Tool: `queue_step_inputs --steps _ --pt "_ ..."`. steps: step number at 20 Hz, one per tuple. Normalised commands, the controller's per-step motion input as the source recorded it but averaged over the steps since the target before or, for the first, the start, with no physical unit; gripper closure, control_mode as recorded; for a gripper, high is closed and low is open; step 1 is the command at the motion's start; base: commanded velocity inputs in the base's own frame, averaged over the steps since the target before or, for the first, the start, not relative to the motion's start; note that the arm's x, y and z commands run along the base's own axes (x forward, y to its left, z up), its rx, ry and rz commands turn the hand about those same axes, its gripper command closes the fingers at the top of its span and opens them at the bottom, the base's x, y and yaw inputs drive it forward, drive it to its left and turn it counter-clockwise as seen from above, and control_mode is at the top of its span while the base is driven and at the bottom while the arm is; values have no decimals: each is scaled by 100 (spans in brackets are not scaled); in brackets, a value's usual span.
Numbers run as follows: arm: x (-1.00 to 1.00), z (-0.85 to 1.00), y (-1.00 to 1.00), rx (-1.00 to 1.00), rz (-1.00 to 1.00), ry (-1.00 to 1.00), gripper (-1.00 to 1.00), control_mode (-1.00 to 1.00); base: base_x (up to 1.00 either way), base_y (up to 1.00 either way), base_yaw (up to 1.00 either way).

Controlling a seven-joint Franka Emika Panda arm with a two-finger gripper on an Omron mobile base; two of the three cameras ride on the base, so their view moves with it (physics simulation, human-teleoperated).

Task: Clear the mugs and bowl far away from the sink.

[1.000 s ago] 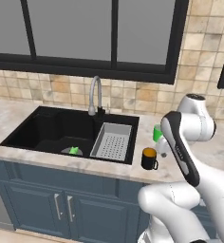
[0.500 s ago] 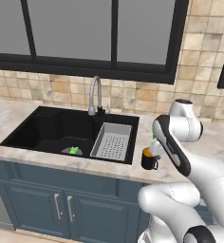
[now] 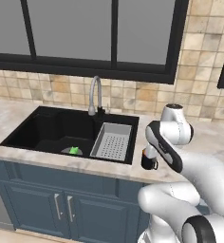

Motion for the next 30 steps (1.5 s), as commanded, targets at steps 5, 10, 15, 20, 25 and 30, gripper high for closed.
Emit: queue_step_inputs --steps 5,10,15,20,25,30 --pt "29 -25 0 0 0 0 -100 -100 0 0 0" --pt "18 -22 0 0 0 0 -100 -100 0 0 0" --pt "17 -23 0 0 0 0 -100 -100 0 0 0" --pt "17 -18 0 0 0 0 -100 -100 0 0 0" --pt "1 -11 -1 0 0 -1 -100 -100 0 0 0" --pt "-7 -12 0 0 0 -1 -100 -100 0 0 0"
